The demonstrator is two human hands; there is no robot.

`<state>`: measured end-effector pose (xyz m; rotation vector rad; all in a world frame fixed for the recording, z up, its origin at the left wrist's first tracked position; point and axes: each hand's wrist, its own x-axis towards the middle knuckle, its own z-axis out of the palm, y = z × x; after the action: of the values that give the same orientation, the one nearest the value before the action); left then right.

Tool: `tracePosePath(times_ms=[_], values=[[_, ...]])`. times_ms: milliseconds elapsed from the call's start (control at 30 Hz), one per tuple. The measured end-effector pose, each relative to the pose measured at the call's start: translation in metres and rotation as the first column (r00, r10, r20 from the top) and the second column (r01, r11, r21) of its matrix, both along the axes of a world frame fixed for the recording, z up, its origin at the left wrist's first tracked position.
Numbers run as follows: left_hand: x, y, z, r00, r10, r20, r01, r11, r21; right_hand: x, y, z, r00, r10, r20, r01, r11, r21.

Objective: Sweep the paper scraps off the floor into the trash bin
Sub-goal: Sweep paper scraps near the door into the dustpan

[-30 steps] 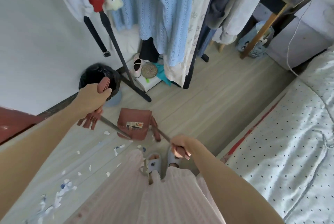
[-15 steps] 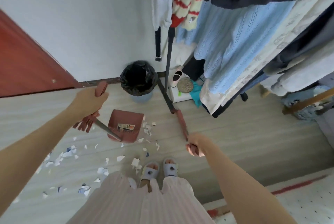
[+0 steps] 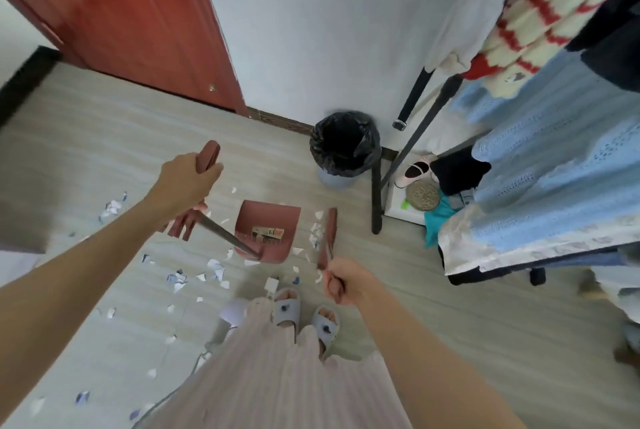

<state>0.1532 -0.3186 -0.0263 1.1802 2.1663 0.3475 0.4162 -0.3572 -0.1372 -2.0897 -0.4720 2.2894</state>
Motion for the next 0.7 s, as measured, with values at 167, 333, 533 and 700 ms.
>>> tracePosePath(times_ms=[167,333,533,700], values=[[-0.028,-0.012,-0.005,0.993,0.1,0.06,-0.098,0.994,-0.038,-0.028,0.02,0.004,0.989,0.142,0.037,-0.144,0.989,0.044],[-0.05,-0.012,-0.006,0.984,0.148,0.098,-0.144,0.988,-0.05,-0.057,0.052,0.014,0.998,0.056,0.015,-0.056,0.998,0.024],[-0.082,0.011,0.002,0.632,0.407,0.659,-0.424,0.894,-0.146,-0.094,0.113,0.066,0.976,0.051,-0.211,-0.019,0.988,0.152],[-0.096,0.036,0.027,0.363,0.414,0.835,-0.636,0.764,-0.103,-0.137,0.171,0.128,0.896,0.292,-0.334,-0.143,0.903,0.404]])
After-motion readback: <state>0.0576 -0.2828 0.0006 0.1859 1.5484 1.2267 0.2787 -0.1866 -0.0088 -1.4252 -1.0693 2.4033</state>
